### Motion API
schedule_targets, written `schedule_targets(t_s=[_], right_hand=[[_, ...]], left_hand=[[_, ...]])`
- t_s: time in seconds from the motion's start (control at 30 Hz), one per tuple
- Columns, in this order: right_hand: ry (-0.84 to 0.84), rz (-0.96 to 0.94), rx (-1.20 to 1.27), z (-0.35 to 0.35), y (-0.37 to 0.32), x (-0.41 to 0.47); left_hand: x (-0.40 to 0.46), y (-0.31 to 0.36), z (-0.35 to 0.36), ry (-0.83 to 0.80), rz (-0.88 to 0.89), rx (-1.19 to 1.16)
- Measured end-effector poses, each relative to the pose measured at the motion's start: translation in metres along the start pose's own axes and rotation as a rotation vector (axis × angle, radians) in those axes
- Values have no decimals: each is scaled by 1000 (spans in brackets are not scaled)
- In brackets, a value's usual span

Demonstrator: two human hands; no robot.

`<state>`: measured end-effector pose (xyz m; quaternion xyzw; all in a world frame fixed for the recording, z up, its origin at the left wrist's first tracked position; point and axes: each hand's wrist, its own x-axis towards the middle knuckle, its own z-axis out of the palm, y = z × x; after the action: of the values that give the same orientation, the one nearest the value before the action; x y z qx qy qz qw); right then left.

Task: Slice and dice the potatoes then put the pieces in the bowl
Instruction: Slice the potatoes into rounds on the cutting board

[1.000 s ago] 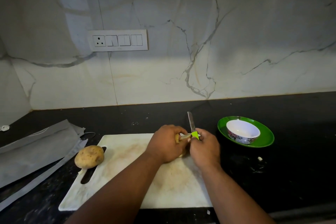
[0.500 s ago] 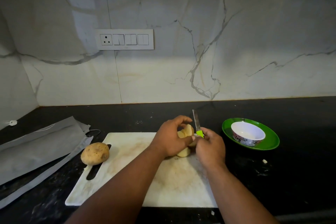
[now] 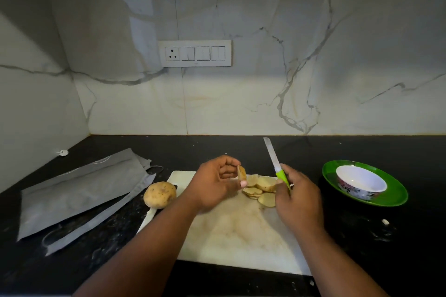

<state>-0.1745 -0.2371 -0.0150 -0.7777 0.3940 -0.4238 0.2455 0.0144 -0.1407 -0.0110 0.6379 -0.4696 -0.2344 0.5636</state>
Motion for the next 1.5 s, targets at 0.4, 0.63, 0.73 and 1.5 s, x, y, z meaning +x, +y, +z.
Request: schedule_targets(t_s=[0.4, 0.63, 0.73, 1.5], right_hand=[[-286, -173, -364, -8, -67, -63], [-307, -188, -384, -9, -73, -67], [-315, -200, -399, -8, -76, -66], [-289, -208, -418, 2, -65, -63]], left_hand=[[-9, -20, -17, 80, -23, 331], [-9, -18, -16, 97, -20, 342], [-9, -16, -15, 105, -13, 347], [-8, -17, -18, 71, -3, 285]])
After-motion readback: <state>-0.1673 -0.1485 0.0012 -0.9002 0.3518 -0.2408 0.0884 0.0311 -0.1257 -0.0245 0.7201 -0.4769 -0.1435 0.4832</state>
